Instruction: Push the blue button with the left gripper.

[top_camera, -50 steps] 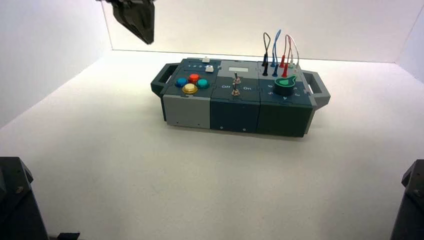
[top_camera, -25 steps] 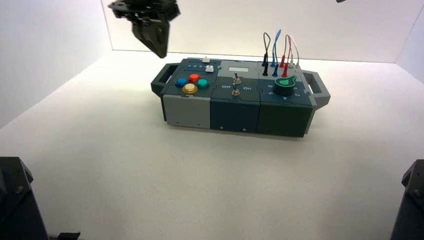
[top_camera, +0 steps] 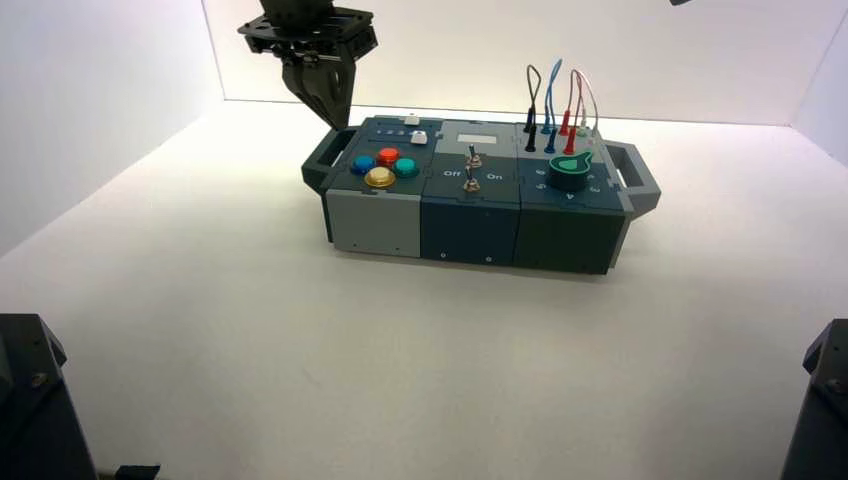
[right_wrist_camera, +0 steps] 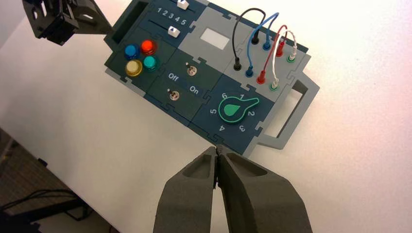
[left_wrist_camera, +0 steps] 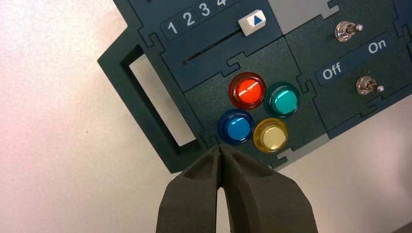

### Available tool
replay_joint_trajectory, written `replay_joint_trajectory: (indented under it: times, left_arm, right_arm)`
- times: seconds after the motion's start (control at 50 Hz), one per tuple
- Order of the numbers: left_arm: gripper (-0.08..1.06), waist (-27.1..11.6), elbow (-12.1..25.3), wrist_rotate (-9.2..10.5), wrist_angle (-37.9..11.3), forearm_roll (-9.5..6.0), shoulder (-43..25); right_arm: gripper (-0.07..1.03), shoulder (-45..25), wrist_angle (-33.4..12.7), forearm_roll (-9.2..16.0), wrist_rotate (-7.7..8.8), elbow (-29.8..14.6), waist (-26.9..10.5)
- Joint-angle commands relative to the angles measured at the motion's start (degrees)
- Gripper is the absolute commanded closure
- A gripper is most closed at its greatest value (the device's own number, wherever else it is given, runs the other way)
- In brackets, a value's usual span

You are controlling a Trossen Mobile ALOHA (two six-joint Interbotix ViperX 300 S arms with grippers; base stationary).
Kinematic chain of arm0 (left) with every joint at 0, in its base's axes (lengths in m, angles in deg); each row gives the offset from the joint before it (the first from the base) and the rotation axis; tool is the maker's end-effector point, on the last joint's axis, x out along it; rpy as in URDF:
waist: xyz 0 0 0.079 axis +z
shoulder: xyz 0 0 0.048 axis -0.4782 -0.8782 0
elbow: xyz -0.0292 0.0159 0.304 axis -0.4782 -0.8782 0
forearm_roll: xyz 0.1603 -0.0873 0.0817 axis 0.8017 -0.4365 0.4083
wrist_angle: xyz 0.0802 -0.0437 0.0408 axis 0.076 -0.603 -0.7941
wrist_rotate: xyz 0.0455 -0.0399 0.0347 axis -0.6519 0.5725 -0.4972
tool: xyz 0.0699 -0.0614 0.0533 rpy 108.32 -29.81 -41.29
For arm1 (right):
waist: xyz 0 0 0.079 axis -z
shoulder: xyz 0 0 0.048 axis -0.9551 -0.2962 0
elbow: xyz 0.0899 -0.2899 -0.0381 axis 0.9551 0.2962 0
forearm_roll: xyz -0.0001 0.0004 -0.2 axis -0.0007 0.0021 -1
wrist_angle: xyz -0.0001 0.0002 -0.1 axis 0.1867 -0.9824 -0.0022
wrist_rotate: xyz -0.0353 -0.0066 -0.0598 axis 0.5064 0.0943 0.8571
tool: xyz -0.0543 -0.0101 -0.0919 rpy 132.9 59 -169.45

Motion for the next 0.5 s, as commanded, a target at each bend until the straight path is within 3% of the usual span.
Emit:
replay_joint_trajectory:
  times: [0.02,0.5]
  left_arm:
    - [1.01,-0.62,1.49,-0.26,0.18,-0.44,0.26]
    - [1.01,-1.85,2.29,-0.26,0.09,-2.20,-2.11]
  right_arm:
    - [0.98,-0.09,0.44,0.35,0.26,-1.85,-0.09]
    - [0.98,-0.26,0.62,0.35,0.26,-1.58,-0.09]
